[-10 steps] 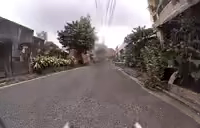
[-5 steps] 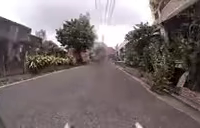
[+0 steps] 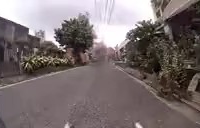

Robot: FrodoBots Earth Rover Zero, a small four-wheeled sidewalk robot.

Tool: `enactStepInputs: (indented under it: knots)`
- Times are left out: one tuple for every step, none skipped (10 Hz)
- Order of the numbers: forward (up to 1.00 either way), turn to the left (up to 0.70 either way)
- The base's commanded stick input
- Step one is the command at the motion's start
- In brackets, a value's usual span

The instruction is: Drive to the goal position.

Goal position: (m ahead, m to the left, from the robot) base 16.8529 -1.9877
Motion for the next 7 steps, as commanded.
enactStepInputs:
  knots:
    - [0.7, 0.0]
    - [0.7, -0.01]
    - [0.7, -0.01]
    - [0.7, 0.0]
    - [0.7, -0.01]
    - [0.7, -0.01]
    - [0.7, -0.01]
